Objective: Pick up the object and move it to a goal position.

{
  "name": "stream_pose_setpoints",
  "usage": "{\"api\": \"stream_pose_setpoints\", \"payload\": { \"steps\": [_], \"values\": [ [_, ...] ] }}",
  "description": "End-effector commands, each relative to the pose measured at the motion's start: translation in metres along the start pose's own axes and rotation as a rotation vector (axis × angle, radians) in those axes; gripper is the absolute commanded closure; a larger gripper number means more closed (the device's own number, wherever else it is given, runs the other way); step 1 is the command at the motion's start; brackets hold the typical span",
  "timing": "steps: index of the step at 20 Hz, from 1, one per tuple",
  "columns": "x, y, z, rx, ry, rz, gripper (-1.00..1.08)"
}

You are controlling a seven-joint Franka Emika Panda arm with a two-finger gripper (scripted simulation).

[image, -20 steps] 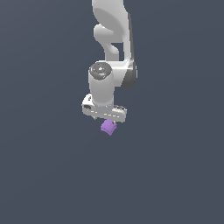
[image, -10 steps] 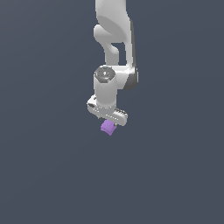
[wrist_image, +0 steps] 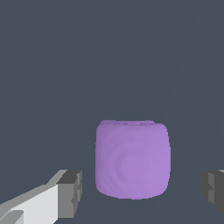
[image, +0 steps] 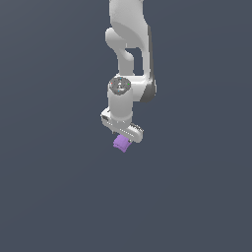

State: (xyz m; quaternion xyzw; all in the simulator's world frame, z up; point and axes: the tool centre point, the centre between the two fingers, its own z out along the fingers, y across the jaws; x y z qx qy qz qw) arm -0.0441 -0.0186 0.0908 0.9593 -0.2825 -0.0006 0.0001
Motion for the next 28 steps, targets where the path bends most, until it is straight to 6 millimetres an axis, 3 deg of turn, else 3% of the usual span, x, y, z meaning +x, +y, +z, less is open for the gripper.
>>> {"api": "stream_pose_setpoints", "payload": {
  "steps": [1,7,15,21,22,28],
  "values": [
    [-0.001,0.0,0.001,0.001,0.001,0.011,-0.92],
    [-0.001,0.0,0.006,0.0,0.001,0.008,-0.92],
    [-0.002,0.001,0.041,0.0,0.001,0.011,-0.92],
    [-0.001,0.0,0.051,0.0,0.001,0.011,-0.92],
    [-0.001,0.0,0.051,0.0,0.001,0.011,1.08],
    [-0.001,0.0,0.051,0.0,0.001,0.011,1.08]
  ]
}}
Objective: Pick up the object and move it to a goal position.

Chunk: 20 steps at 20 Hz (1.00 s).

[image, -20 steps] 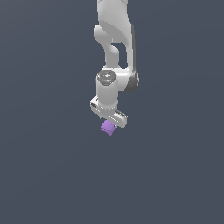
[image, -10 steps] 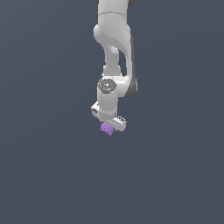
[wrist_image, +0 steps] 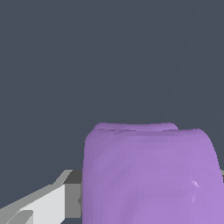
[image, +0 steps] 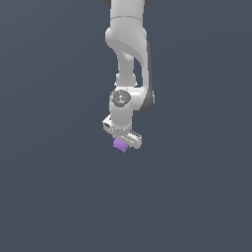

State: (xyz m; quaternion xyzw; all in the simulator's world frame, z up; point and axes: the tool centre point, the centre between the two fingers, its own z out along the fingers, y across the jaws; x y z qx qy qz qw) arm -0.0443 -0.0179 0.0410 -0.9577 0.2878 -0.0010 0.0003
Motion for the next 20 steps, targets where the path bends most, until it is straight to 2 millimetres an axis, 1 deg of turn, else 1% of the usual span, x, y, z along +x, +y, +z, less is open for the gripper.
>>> {"api": "stream_pose_setpoints", "payload": {
  "steps": [1,6,11,16,20],
  "values": [
    [0.0,0.001,0.001,-0.001,-0.002,0.0,1.08],
    [0.0,0.001,-0.001,0.0,0.0,-0.001,1.08],
    [-0.002,0.011,-0.007,0.0,0.0,-0.001,1.08],
    [-0.005,0.035,-0.022,0.001,-0.001,0.0,1.08],
    [-0.009,0.062,-0.04,0.001,-0.001,0.0,1.08]
  ]
}}
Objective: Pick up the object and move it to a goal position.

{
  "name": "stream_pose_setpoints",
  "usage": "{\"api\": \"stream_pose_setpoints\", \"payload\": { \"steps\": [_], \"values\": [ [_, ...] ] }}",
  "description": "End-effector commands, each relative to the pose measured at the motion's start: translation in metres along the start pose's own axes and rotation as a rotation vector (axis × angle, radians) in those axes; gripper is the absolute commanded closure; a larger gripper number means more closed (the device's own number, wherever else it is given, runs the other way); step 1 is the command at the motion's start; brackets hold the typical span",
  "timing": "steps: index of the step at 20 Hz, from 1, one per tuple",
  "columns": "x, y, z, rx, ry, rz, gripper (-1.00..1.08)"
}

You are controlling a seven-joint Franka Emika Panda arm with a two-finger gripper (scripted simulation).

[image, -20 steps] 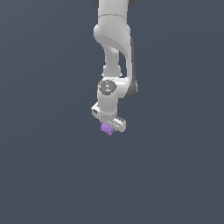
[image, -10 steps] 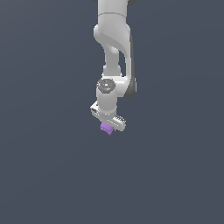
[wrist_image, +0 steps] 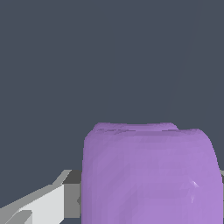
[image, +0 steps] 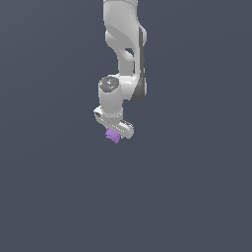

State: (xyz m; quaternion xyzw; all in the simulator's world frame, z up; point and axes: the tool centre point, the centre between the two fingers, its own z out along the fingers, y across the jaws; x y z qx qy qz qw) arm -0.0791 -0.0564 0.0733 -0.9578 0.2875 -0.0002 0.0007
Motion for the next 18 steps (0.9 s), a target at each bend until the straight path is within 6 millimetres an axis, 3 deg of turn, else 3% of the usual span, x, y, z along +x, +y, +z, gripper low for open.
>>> {"api": "stream_pose_setpoints", "payload": {
  "steps": [1,10,18],
  "values": [
    [-0.002,0.019,-0.012,0.001,0.0,0.001,1.08],
    [-0.008,0.073,-0.047,0.001,-0.001,0.001,1.08],
    [-0.007,0.087,-0.057,-0.001,0.0,0.001,1.08]
  ]
}}
